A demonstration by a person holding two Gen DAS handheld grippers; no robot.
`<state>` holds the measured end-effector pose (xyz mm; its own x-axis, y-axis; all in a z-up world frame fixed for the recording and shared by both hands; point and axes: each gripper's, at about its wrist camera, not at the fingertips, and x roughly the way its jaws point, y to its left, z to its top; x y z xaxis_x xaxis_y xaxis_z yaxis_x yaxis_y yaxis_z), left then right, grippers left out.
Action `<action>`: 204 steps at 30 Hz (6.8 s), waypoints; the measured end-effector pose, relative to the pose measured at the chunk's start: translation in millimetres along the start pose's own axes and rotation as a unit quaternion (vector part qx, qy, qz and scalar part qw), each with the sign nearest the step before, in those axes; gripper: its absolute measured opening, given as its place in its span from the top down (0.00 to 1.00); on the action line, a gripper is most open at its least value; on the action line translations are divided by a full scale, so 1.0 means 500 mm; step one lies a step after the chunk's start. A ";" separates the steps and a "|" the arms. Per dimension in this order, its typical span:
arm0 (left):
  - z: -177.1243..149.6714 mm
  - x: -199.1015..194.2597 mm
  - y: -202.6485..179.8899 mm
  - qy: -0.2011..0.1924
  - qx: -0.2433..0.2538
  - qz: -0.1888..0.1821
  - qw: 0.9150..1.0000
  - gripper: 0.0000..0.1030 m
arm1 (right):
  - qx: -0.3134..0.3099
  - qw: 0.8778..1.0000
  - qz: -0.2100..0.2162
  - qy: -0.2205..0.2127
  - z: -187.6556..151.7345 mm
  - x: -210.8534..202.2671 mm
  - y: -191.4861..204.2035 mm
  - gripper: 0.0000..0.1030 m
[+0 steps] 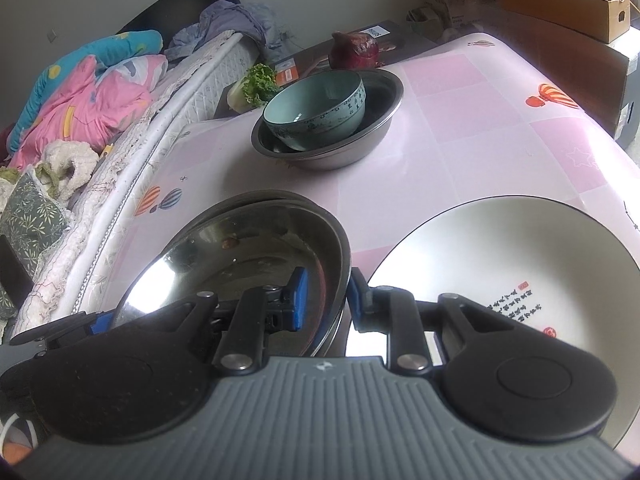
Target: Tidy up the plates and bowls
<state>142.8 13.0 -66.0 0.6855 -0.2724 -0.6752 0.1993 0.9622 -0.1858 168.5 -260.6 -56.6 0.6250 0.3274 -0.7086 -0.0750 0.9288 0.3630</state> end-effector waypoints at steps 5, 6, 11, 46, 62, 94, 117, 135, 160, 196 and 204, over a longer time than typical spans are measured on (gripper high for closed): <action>0.007 -0.012 -0.002 -0.004 -0.009 -0.001 1.000 0.34 | 0.003 1.000 0.002 0.000 -0.001 0.004 -0.004 0.79; 0.008 -0.015 -0.004 -0.006 -0.009 0.005 1.000 0.32 | 0.002 1.000 0.001 -0.002 -0.001 0.005 -0.004 0.79; 0.005 -0.029 0.006 -0.008 -0.025 0.019 0.999 0.26 | 0.003 1.000 0.003 -0.010 -0.001 -0.004 -0.007 0.74; -0.094 -0.018 -0.268 0.000 0.016 -0.094 0.995 0.40 | 0.152 0.983 0.056 -0.087 -0.176 -0.290 -0.460 0.53; -0.083 0.076 -0.292 0.039 -0.023 -0.080 0.996 0.69 | 0.088 0.990 0.101 -0.045 -0.049 -0.131 -0.468 0.64; -0.197 -0.082 -0.215 0.081 -0.012 -0.100 0.992 0.74 | 0.088 0.994 0.070 -0.005 -0.254 -0.273 -0.276 0.64; -0.199 -0.095 -0.194 0.060 0.062 -0.052 0.995 0.70 | 0.036 0.999 0.025 -0.002 -0.302 -0.274 -0.194 0.84; -0.192 -0.083 -0.213 0.063 0.086 -0.037 0.994 0.58 | 0.027 0.999 0.033 -0.010 -0.272 -0.236 -0.202 0.85; -0.190 -0.086 -0.216 0.063 0.073 -0.031 0.995 0.60 | 0.017 0.999 0.040 -0.012 -0.277 -0.239 -0.207 0.85; -0.260 -0.110 -0.228 -0.041 0.093 -0.036 0.994 0.65 | -0.051 0.995 -0.023 -0.084 -0.352 -0.278 -0.170 0.77; -0.252 -0.093 -0.230 -0.036 0.094 -0.047 0.994 0.55 | -0.038 0.995 -0.017 -0.093 -0.349 -0.270 -0.183 0.77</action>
<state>-0.2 -83.8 -103.0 0.7053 -0.3671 -0.6064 0.3871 0.9161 -0.1044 -44.5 -359.7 -99.6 0.7606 0.2640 -0.5931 -0.1058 0.9518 0.2880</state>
